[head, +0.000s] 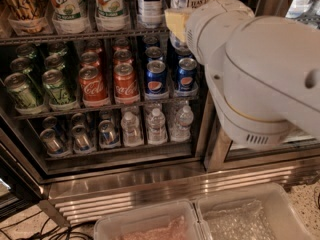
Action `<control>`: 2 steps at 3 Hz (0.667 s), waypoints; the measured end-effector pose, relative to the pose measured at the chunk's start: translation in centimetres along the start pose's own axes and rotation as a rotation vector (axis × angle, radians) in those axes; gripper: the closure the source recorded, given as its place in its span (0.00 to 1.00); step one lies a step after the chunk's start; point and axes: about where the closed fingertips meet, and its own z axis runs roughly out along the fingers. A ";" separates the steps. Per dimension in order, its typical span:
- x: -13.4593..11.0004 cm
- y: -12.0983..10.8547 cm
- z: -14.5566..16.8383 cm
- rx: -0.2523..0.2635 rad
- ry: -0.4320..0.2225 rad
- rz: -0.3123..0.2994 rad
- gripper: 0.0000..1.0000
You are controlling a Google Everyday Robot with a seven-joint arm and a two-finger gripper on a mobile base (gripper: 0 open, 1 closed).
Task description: Pick blue plastic bottle from top shelf of fridge
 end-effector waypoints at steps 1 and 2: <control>2.8 1.6 -2.0 -0.059 0.069 0.024 1.00; 2.4 2.1 -2.2 -0.068 0.069 0.038 1.00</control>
Offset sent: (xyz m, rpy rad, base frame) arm -0.0186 0.0071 -0.0268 0.0153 0.0717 0.0371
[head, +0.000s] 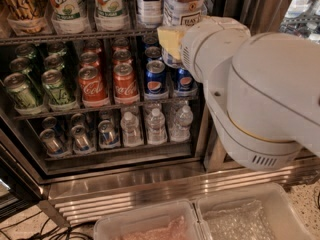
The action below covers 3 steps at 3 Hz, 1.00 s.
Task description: Pick blue plastic bottle from top shelf of fridge
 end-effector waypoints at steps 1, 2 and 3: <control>0.3 0.6 -0.6 -0.010 0.010 0.009 1.00; 3.6 2.3 -2.4 -0.017 0.082 0.042 1.00; 4.1 2.4 -2.4 -0.017 0.085 0.043 1.00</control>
Offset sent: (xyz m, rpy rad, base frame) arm -0.0641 0.0163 -0.1042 0.0963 0.2609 -0.0281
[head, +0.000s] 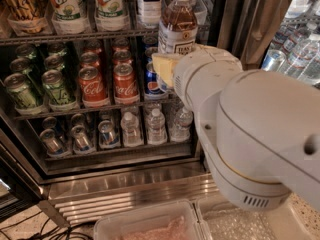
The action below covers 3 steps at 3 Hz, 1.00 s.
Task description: Pick blue plastic bottle from top shelf of fridge
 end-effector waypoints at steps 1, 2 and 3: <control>5.7 0.6 -1.4 -0.013 0.087 -0.027 1.00; 5.7 0.6 -1.4 -0.013 0.087 -0.027 1.00; 6.0 0.6 -1.4 -0.013 0.087 -0.027 1.00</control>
Offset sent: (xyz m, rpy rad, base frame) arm -0.0980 -0.0095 -0.1746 0.0699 0.4532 0.0637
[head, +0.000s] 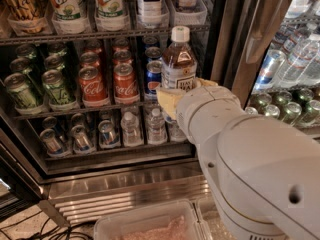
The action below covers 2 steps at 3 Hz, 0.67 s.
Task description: Pick blue plastic bottle from top shelf of fridge
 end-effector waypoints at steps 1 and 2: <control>0.4 0.1 0.0 0.001 0.002 0.003 1.00; 4.3 -0.5 -0.2 0.016 0.069 0.080 1.00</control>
Offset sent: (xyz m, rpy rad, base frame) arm -0.0441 -0.0396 -0.1196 0.3836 0.3351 -0.2148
